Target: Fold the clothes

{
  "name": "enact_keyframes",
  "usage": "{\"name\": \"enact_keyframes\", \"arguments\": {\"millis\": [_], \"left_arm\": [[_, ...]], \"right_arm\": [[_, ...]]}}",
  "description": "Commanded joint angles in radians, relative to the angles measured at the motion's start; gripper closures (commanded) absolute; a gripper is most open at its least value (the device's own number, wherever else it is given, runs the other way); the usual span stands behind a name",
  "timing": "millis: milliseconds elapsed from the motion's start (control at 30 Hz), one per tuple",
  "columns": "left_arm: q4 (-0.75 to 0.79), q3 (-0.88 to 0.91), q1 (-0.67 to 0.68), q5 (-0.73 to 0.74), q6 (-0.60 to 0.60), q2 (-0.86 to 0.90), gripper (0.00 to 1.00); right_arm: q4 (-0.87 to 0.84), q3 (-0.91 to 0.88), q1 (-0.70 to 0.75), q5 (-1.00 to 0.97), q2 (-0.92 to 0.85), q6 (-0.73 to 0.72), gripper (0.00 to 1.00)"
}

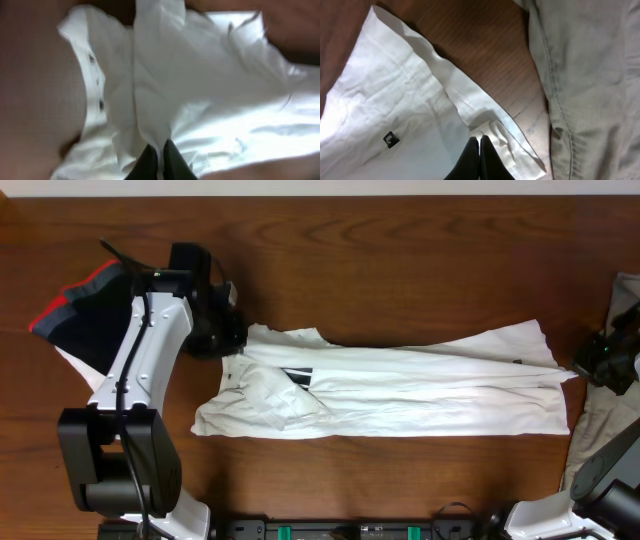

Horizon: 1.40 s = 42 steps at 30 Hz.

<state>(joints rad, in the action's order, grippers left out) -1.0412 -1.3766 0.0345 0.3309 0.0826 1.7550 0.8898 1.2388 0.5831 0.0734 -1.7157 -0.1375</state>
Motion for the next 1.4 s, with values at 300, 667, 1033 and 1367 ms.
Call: {"name": "enact_keyframes", "arguments": {"millis": [300, 667, 1033, 1367], "left_arm": [[-0.074, 0.023, -0.005, -0.010, 0.005, 0.000, 0.94], [-0.118, 0.074, -0.002, -0.008, 0.006, 0.000, 0.94], [-0.125, 0.085, -0.002, -0.002, 0.006, 0.000, 0.94], [-0.117, 0.085, -0.002, -0.002, 0.010, 0.000, 0.94]], "right_arm": [[0.110, 0.007, 0.009, -0.137, 0.003, -0.042, 0.99], [0.109, 0.001, 0.013, -0.138, 0.002, -0.042, 0.96], [0.074, -0.006, 0.012, -0.035, 0.002, -0.040, 0.62], [-0.006, -0.009, -0.040, 0.089, -0.061, 0.006, 0.66]]}}
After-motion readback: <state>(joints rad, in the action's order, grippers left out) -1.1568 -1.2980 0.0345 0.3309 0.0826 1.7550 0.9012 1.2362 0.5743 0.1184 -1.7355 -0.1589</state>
